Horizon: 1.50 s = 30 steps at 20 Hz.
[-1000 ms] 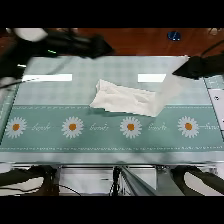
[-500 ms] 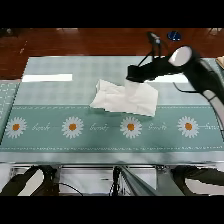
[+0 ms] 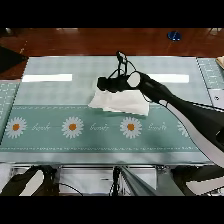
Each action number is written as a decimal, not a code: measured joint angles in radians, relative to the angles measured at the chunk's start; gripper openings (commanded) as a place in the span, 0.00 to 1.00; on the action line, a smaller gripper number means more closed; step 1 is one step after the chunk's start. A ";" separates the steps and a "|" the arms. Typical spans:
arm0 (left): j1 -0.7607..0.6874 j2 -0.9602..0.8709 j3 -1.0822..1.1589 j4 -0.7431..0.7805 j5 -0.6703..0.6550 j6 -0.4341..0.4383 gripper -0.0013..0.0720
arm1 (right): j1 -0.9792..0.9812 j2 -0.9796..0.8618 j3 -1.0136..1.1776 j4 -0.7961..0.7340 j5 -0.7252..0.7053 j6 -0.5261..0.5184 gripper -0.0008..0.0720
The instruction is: Fold the shirts.
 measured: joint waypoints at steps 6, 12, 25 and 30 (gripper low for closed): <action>-0.029 0.000 -0.175 0.001 0.008 0.034 0.05 | -0.026 0.068 0.000 0.026 -0.058 -0.001 0.78; -0.034 -0.029 -0.276 0.002 0.045 0.095 0.17 | -0.301 0.339 0.000 -0.386 0.373 0.000 0.78; -0.034 -0.161 -0.296 0.288 0.134 0.053 0.66 | -0.807 0.382 -0.486 -0.111 0.490 -0.216 0.86; -0.034 -0.166 -0.296 0.346 0.153 0.027 0.66 | -0.735 0.250 -0.541 0.140 0.380 -0.353 0.86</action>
